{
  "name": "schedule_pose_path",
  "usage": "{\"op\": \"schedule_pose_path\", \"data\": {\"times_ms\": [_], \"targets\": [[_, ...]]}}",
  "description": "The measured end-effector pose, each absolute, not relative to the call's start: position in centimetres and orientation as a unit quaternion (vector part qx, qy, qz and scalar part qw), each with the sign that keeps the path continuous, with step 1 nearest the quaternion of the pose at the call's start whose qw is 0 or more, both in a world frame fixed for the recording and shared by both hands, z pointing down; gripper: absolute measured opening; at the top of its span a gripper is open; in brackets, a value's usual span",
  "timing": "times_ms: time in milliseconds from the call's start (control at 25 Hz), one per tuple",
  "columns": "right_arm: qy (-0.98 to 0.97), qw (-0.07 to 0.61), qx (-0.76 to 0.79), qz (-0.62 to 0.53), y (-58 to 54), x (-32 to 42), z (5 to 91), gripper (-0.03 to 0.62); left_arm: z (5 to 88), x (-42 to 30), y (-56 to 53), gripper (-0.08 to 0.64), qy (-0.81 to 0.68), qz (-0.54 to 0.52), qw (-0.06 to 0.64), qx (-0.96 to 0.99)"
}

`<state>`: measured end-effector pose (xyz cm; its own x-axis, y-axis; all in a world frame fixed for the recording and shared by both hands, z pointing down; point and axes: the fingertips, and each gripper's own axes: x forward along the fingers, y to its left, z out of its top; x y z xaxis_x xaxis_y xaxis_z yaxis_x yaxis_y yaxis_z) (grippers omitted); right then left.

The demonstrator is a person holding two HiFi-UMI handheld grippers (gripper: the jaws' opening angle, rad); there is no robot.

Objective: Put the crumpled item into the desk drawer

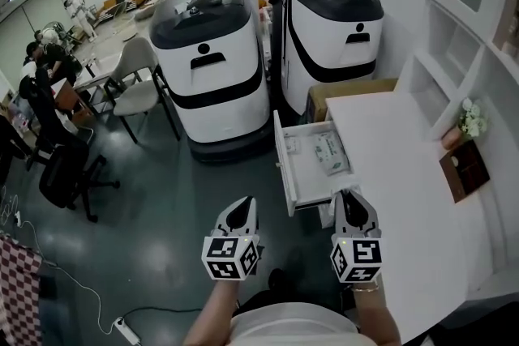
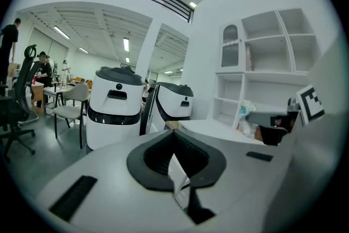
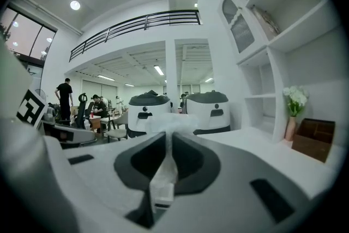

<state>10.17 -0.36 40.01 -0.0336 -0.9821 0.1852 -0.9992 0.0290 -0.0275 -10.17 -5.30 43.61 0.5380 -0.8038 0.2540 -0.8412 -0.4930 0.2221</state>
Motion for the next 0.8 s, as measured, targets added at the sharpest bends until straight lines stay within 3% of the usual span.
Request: {"op": "schedule_pose_path", "data": {"times_ms": [800], "targets": [[-0.696,0.060,0.712,0.074,-6.4,10.9,40.0,0.035,44.1,-9.6,-12.3,-0.008,-0.457,0.071,0.157,0.873]]}}
